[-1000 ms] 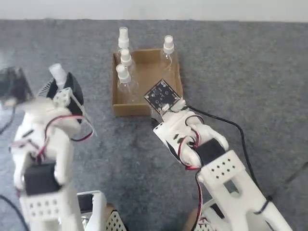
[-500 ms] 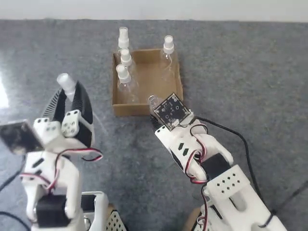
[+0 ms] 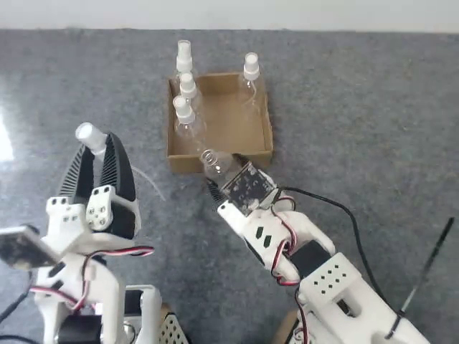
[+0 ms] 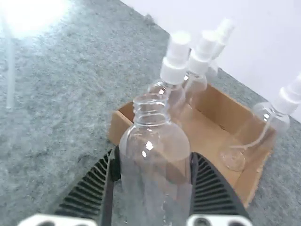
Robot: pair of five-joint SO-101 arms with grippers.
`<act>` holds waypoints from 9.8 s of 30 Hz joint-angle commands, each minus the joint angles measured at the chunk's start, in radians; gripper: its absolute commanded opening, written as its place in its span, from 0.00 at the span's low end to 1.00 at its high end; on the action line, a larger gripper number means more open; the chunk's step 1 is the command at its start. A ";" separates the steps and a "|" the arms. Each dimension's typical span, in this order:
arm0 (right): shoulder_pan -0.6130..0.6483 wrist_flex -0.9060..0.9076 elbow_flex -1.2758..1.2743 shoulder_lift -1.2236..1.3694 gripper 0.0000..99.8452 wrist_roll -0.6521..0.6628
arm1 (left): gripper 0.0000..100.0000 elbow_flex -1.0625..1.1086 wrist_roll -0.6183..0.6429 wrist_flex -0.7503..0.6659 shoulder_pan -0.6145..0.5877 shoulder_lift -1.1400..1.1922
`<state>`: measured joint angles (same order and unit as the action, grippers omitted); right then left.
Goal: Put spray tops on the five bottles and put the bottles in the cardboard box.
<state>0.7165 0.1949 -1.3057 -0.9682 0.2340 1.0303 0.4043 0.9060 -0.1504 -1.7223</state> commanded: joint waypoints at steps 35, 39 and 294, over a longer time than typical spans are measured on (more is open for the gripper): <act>0.189 -0.122 -0.052 -0.035 0.09 0.002 | 0.01 0.105 0.041 -0.184 0.081 -0.100; 0.189 -0.122 -0.052 -0.035 0.09 0.002 | 0.01 0.107 0.041 -0.181 0.078 -0.100; 0.194 -0.193 -0.064 -0.045 0.08 0.000 | 0.18 0.397 -0.285 -0.075 0.193 -0.100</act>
<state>0.9053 0.0199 -1.3871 -0.9712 0.2340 1.4200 0.1327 0.8140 0.0353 -1.8067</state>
